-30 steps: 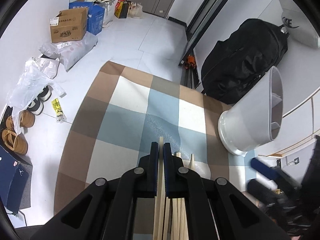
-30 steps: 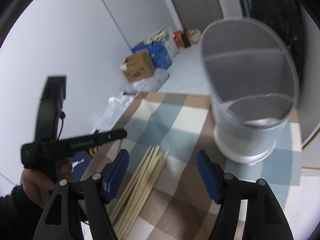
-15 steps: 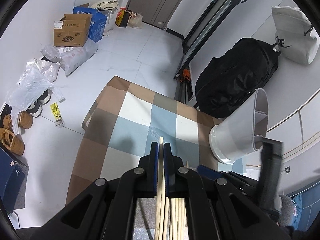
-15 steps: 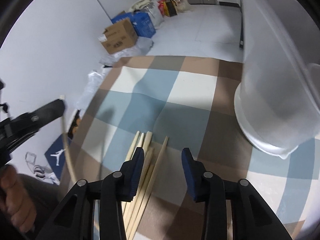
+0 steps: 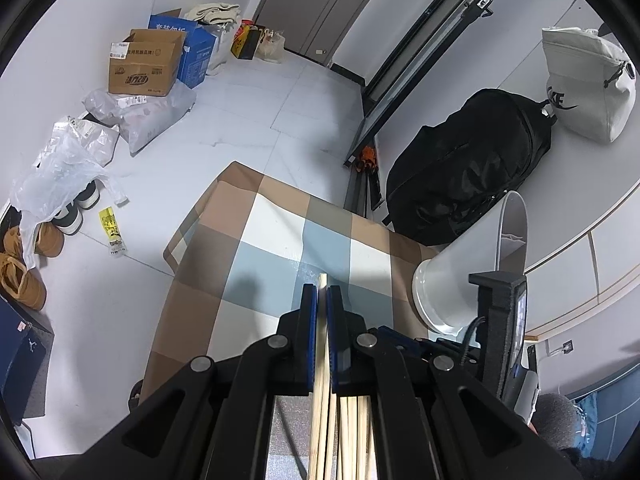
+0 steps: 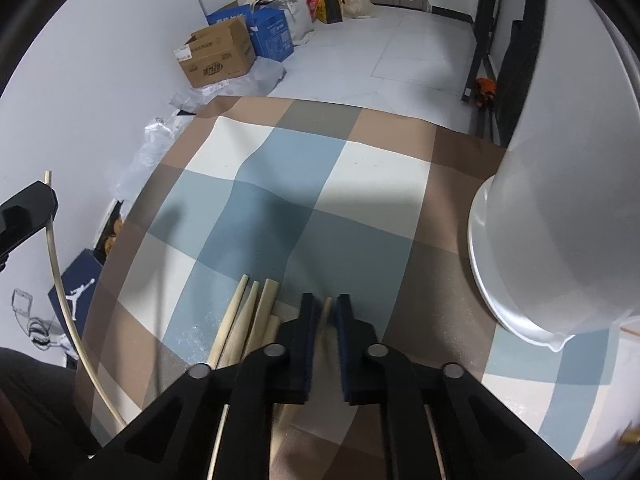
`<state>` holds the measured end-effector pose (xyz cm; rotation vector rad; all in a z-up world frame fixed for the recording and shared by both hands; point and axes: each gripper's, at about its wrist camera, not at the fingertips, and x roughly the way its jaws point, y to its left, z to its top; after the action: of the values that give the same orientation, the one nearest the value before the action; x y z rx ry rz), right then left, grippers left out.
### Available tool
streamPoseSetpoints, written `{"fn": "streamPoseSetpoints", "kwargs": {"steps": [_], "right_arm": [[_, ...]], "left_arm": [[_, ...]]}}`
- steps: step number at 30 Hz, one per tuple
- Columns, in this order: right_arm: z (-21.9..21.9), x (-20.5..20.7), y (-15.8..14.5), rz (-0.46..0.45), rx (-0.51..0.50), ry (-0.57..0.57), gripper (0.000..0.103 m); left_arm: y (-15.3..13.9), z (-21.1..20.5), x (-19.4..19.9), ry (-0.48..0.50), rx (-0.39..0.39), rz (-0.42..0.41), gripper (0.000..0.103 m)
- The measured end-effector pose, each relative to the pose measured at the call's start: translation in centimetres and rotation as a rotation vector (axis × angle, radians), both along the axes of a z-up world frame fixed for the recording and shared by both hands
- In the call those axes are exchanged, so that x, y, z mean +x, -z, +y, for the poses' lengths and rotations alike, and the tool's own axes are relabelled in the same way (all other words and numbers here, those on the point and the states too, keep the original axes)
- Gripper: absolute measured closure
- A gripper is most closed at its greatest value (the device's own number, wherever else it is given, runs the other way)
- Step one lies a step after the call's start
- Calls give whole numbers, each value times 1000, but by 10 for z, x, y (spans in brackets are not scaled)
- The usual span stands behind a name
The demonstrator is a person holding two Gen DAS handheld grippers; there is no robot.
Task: Organize utensils
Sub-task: 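Lift the held chopsticks with both grippers and carry them over the grey utensil holder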
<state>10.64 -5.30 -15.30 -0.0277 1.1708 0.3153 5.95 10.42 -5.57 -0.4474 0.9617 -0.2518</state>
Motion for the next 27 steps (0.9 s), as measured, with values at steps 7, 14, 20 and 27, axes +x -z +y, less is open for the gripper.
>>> {"fn": "streamPoseSetpoints", "kwargs": {"steps": [7, 14, 20, 27], "right_arm": [[-8, -12, -23, -78, 72, 15, 100], [-25, -34, -65, -199, 158, 34, 100], [-42, -53, -106, -334, 211, 57, 100], [-59, -78, -137, -461, 230, 54, 100]], "left_arm": [[-3, -2, -2, 1, 9, -19, 102], [-11, -4, -7, 6, 16, -52, 102], [-23, -13, -17, 39, 33, -109, 102], [-44, -26, -32, 76, 51, -189, 102]]}}
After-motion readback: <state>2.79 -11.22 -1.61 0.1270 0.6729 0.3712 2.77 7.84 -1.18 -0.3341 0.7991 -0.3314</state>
